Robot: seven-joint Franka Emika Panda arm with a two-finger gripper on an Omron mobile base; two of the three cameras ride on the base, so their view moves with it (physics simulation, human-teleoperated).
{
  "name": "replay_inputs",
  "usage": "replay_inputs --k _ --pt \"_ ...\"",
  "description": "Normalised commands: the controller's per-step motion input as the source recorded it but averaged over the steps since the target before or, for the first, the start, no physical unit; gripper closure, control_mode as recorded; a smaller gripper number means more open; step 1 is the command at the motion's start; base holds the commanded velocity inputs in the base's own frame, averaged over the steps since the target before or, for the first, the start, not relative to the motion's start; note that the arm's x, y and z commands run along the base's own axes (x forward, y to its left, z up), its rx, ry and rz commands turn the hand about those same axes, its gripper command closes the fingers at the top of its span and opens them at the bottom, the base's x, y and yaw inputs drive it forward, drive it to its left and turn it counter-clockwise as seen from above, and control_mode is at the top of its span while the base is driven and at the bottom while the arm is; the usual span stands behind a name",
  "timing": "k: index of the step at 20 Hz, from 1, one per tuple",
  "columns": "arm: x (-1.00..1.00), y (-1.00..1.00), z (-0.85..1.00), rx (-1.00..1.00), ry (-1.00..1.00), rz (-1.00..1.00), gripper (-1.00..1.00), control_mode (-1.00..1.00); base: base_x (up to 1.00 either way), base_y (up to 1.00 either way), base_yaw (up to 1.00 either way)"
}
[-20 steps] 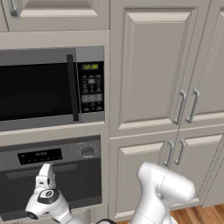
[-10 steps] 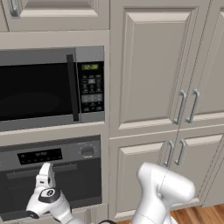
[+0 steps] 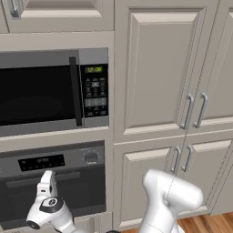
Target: Take the fish from the oven and place it on the plate on the counter.
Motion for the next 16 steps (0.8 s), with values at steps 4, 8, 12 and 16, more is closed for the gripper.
replay_inputs --k 4,8,12,16 --pt "-0.62 0.00 -0.56 0.00 0.10 0.00 1.00 -1.00 0.00 0.00 0.00" --pt "-0.67 0.00 -0.69 0.00 0.12 0.00 1.00 -1.00 0.00 0.00 0.00" --pt "-0.70 0.00 -0.76 0.00 0.12 0.00 1.00 -1.00 0.00 0.00 0.00" --pt "-0.69 0.00 -0.82 0.00 0.10 0.00 1.00 -1.00 0.00 0.00 0.00"
